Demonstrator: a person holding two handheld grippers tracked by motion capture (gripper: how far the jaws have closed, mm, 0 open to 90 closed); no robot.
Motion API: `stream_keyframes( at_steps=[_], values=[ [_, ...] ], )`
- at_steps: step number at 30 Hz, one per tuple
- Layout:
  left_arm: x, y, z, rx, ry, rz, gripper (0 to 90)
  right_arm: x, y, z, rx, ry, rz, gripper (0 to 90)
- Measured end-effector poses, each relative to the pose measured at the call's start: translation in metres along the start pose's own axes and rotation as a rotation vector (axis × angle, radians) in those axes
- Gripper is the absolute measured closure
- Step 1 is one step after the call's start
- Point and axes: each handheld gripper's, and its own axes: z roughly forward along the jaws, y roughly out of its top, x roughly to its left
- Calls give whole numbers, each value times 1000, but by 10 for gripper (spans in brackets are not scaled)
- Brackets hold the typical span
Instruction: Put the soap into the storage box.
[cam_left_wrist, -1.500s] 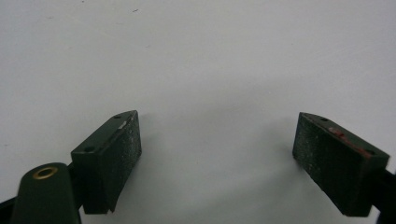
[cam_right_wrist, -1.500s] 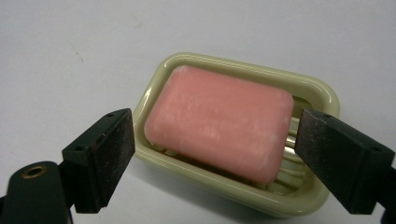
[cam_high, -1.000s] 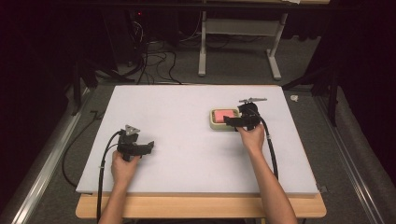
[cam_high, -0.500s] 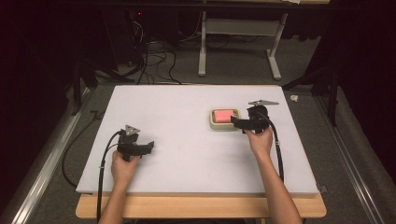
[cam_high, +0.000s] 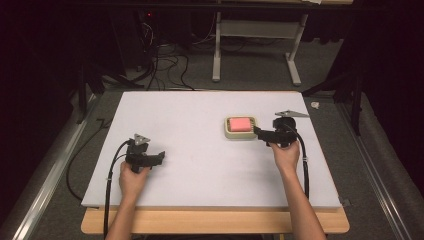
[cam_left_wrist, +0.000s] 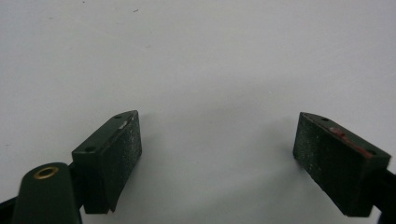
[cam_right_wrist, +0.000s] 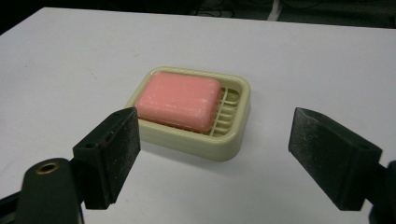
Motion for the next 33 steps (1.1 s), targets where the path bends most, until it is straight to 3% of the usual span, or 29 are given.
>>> stream_keyframes(
  at_steps=[11,33],
  values=[
    [0,0,0,0,1,1,157,-4,-7,-18,-27,3,9,175],
    [0,0,0,0,3,1,157,-4,-28,-34,-53,15,20,177]
  ],
)
